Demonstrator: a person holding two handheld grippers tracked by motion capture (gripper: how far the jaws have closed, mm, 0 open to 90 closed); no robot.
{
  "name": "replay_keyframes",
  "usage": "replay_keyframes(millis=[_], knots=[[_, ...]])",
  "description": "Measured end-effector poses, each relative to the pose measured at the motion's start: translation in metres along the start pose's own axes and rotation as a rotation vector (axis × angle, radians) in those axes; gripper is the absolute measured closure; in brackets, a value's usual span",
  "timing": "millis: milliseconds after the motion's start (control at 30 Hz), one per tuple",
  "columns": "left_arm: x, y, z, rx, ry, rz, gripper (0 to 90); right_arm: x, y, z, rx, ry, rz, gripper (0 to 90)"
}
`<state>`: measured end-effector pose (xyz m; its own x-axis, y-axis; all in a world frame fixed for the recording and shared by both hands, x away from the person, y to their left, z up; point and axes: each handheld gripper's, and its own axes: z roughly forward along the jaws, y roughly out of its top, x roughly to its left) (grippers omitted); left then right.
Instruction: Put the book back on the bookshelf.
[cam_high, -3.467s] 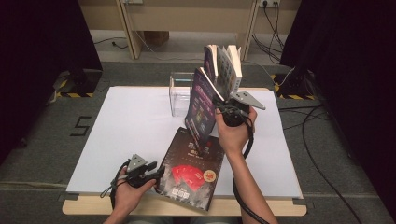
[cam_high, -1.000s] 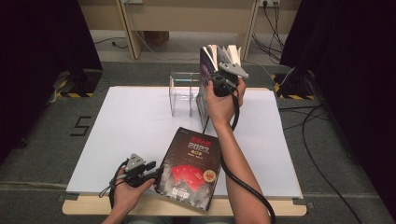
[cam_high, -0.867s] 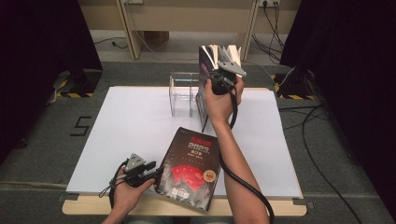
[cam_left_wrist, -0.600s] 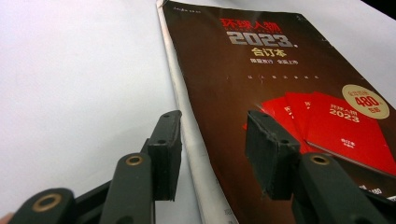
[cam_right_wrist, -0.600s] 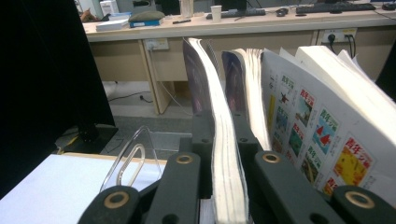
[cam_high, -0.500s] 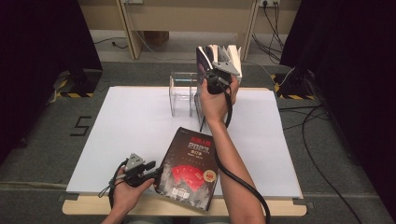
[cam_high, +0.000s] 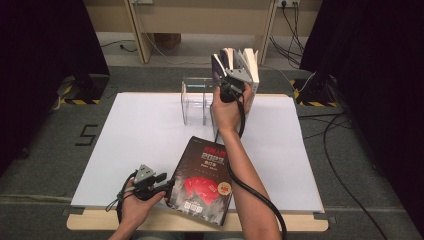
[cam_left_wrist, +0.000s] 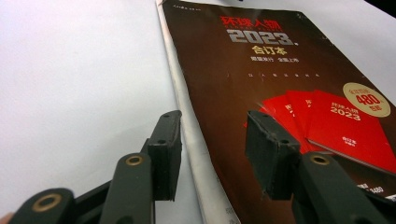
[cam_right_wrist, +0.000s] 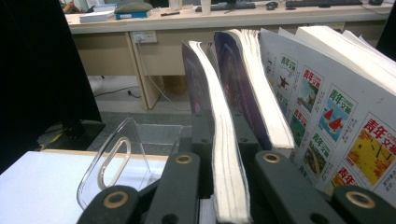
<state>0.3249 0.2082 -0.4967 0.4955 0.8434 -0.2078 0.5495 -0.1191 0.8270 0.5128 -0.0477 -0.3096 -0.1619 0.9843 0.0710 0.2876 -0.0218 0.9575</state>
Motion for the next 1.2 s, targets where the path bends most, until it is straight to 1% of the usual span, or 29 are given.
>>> replay_keyframes(millis=[133, 200, 267, 367, 433, 633, 800, 867, 1000, 1200], knots=[[0.000, -0.001, 0.000, 0.002, -0.001, 0.002, 55.3, 0.002, -0.002, -0.001, -0.002, 0.005, -0.008, 82.4], [-0.001, -0.001, 0.001, 0.002, -0.003, 0.001, 55.2, 0.003, -0.002, -0.003, 0.010, 0.022, 0.000, 81.2], [-0.002, -0.001, 0.001, 0.004, -0.005, 0.004, 55.2, 0.003, -0.002, -0.004, 0.019, 0.035, -0.001, 79.9], [-0.002, -0.001, 0.001, 0.005, -0.007, 0.004, 55.2, 0.002, -0.001, -0.006, 0.041, 0.053, 0.018, 77.2], [-0.002, -0.001, 0.001, 0.005, -0.007, 0.004, 55.2, 0.002, -0.001, -0.007, 0.046, 0.052, 0.010, 76.6], [-0.002, -0.001, 0.001, 0.005, -0.007, 0.004, 55.1, -0.001, -0.001, -0.010, 0.065, 0.051, 0.010, 73.5], [-0.002, -0.001, 0.001, 0.005, -0.009, 0.004, 55.1, -0.001, -0.001, -0.013, 0.064, 0.052, -0.006, 72.4], [-0.002, -0.001, 0.001, 0.005, -0.009, 0.004, 55.1, -0.002, 0.000, -0.014, 0.067, 0.055, -0.004, 72.0], [-0.002, 0.000, 0.001, 0.003, -0.011, 0.003, 55.0, -0.002, 0.004, -0.016, 0.079, 0.063, 0.003, 70.6], [-0.003, 0.000, 0.001, 0.003, -0.013, 0.004, 54.9, -0.003, 0.009, -0.016, 0.100, 0.068, 0.000, 70.5]])
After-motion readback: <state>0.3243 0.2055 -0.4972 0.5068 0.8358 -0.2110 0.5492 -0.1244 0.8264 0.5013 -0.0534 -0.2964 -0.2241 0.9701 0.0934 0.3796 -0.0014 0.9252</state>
